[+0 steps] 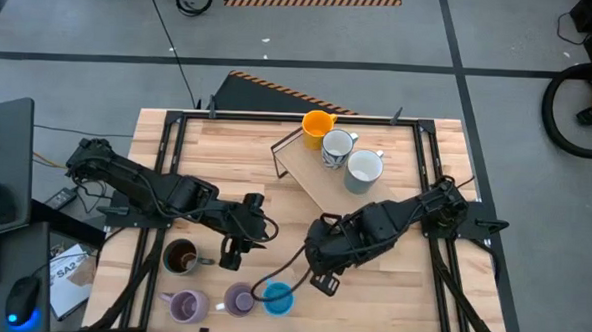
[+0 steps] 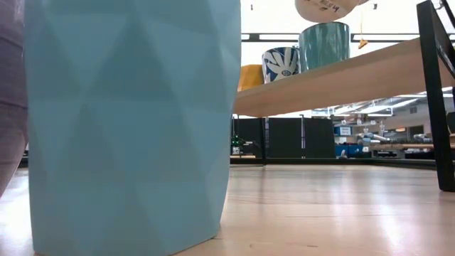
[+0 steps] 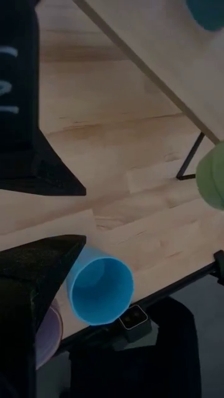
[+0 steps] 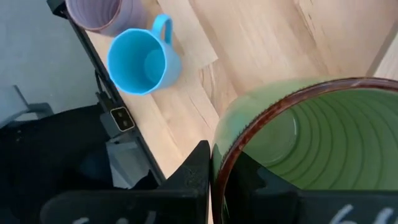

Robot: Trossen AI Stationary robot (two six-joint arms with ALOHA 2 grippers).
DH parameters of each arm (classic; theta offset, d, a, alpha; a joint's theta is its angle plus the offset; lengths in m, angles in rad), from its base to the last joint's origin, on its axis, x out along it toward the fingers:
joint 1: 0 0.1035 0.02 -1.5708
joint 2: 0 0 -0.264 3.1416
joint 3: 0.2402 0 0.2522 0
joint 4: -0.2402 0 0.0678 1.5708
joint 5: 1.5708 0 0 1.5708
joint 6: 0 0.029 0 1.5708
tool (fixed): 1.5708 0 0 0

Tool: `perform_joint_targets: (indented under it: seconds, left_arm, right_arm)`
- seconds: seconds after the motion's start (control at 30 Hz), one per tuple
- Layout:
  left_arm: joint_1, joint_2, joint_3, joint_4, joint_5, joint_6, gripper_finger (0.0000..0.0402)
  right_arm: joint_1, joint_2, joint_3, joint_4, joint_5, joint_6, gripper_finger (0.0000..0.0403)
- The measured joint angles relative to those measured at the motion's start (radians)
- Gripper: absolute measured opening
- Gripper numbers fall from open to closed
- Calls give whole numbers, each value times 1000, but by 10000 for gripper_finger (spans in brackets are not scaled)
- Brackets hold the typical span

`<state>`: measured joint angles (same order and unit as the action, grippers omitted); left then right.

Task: Place coffee mugs
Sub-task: Put the green mug on the shelf

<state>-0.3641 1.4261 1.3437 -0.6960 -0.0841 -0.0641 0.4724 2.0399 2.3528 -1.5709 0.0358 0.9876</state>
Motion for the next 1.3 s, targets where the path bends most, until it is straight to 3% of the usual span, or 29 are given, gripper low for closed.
perform_joint_targets:
  seconds: [0.3,0.9,1.3]
  left_arm:
    - [0,0,0,-2,0,8,116]
    - [2,0,0,-10,0,5,116]
    - [1,0,0,-8,0,-10,116]
  right_arm:
    - [18,-28,-45,1,53,9,29]
    - [-5,-363,-506,-1,94,-1,29]
    - [-67,-508,-689,1,61,-111,29]
